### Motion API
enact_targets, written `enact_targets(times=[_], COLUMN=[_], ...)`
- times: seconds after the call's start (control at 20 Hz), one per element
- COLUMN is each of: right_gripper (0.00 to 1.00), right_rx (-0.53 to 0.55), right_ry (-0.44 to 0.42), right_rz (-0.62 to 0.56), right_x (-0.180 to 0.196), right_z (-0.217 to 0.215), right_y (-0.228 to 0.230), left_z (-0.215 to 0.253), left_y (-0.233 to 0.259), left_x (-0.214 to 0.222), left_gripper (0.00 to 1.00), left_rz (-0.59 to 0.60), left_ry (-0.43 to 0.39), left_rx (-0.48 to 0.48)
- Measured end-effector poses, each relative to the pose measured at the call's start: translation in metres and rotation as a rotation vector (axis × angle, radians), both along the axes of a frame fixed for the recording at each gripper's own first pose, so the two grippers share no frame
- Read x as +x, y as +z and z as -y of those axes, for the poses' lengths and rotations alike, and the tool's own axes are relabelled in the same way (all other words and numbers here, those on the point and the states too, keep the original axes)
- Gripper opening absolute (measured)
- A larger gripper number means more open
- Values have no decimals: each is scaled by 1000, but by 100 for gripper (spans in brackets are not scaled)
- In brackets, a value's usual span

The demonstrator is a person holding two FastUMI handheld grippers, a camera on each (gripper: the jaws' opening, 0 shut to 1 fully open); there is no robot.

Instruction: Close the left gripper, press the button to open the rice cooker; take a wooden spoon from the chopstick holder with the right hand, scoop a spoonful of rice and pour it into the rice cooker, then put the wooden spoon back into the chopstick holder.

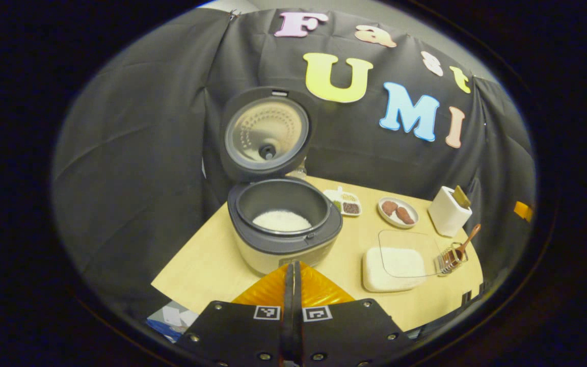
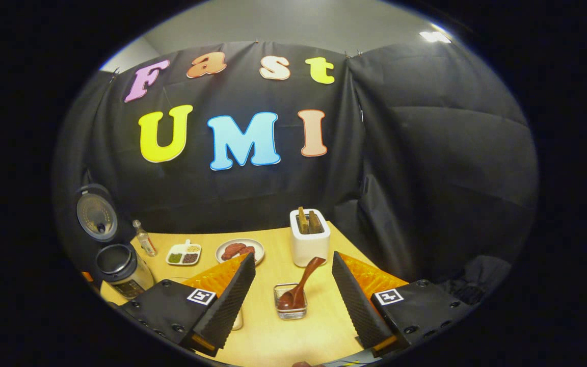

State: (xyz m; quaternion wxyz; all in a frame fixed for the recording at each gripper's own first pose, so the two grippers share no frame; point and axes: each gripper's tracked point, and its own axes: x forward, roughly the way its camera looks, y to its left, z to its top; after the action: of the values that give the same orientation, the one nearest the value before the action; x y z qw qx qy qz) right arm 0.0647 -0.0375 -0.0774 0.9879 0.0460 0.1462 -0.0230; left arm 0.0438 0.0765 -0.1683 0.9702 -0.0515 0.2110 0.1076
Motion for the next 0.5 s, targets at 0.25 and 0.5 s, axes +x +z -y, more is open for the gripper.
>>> enact_targets(times=[0.25, 0.5], right_gripper=[97, 97], right_rx=[3, 56], right_ry=[11, 29], right_rz=[-22, -113], right_x=[35, 68], right_z=[22, 40], right_y=[-18, -51], left_z=[31, 50], left_y=[54, 76], left_x=[26, 20], left_gripper=[76, 93], left_rz=[150, 221], left_ry=[-10, 57], left_rx=[60, 88])
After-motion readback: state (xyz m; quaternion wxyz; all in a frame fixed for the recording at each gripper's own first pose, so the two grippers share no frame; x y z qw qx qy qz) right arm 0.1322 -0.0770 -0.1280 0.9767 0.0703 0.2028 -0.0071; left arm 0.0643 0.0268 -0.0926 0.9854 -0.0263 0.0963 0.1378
